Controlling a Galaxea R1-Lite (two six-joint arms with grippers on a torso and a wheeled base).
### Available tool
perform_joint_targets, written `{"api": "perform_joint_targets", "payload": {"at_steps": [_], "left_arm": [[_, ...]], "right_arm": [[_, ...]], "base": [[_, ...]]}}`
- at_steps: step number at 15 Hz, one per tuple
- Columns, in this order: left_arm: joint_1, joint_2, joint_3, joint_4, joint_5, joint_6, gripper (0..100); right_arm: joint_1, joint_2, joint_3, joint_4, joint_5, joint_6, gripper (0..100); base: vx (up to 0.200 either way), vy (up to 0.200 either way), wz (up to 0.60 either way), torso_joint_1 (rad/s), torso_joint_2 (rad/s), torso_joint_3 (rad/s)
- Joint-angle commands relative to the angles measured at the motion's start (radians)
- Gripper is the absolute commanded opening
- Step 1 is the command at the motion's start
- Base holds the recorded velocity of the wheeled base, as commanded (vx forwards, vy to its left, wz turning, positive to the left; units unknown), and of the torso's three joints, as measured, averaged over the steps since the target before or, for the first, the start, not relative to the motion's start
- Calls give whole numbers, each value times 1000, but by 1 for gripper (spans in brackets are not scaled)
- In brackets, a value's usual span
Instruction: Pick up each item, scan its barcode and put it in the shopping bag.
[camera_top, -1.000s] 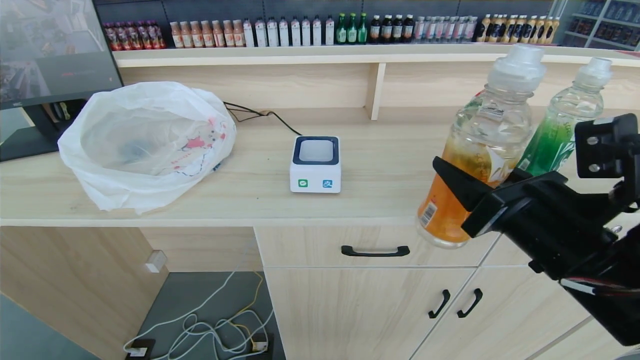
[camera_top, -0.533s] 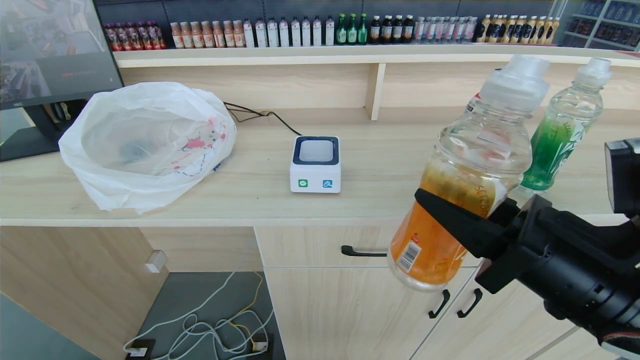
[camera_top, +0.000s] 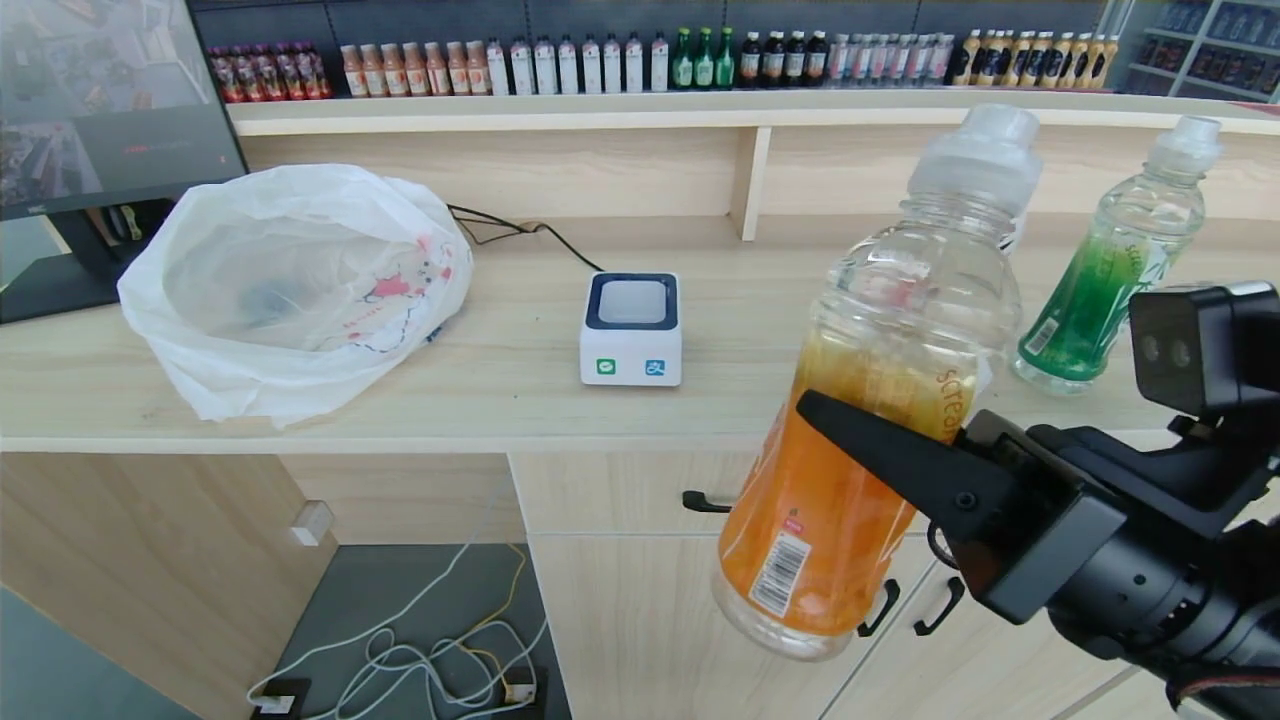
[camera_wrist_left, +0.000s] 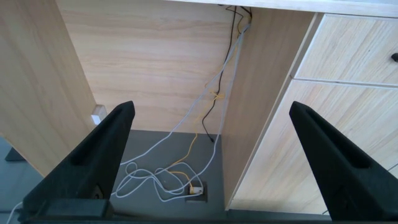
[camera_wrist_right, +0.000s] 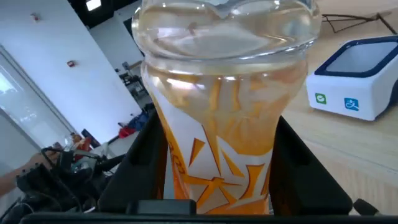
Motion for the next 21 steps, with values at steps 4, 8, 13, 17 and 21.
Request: {"api": "perform_joint_targets", "payload": {"at_steps": [4,8,13,17,21], "left_arm": [[0,0,0,0,1,0,100],[0,0,0,0,-1,0,100],[0,0,0,0,-1,0,100],[0,0,0,0,-1,0,100],[0,0,0,0,-1,0,100]], "right_arm": [[9,97,-31,-45,37,211,0],[55,97,-94,-45,108,243,0],[68,123,-239,-45,136,286,0],[68,111,-245,-45,174,307,0],[68,117,-246,-45,174,307,0]], "base": [[0,0,0,0,0,0],[0,0,0,0,0,0],[0,0,0,0,0,0],[0,0,0,0,0,0],[0,0,0,0,0,0]]}}
